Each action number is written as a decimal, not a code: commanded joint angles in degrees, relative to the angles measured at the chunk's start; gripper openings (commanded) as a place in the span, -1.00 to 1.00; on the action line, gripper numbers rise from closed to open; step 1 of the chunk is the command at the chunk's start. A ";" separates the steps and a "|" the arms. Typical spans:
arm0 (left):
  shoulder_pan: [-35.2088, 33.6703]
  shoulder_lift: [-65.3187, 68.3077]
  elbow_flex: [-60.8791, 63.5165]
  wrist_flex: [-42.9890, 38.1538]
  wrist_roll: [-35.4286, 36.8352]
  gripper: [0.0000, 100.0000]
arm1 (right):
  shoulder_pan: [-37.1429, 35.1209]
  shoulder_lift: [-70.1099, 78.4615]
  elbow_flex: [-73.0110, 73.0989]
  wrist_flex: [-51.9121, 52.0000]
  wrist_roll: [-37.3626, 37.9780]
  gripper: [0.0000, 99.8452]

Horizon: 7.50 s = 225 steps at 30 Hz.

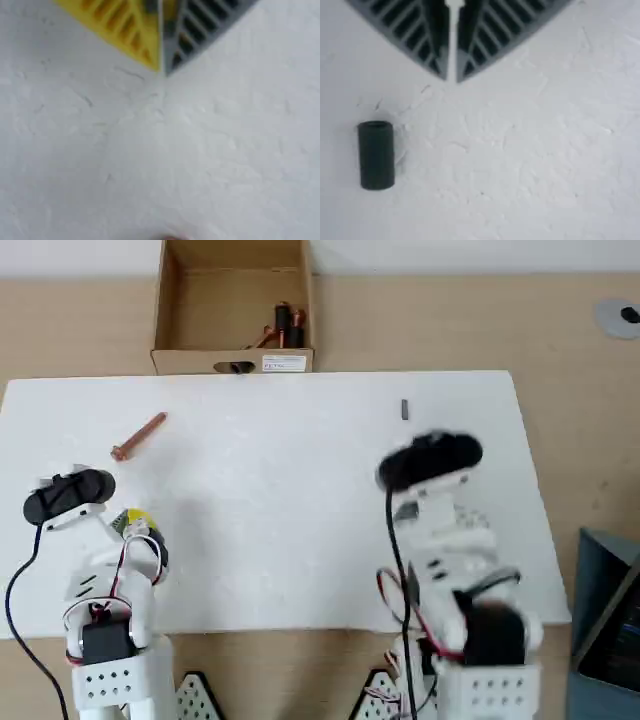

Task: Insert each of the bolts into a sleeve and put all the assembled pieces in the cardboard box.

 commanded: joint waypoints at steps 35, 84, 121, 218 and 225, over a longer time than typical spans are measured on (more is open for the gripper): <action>-0.09 -0.13 0.62 0.00 0.26 -0.99 | 8.66 75.74 -48.66 8.70 20.40 -0.69; -0.09 -0.13 0.62 0.00 0.26 -0.99 | 5.58 103.08 -55.78 1.67 18.73 -0.98; 1.85 -0.13 0.70 0.00 0.00 -0.99 | 5.67 47.78 -48.48 28.92 17.85 -0.98; -3.34 160.22 -156.57 46.86 -59.25 -0.72 | 17.89 37.05 -29.23 27.78 22.59 -0.98; -2.90 164.35 -157.01 46.95 -59.16 -0.73 | 17.80 37.14 -29.49 27.69 22.59 -0.98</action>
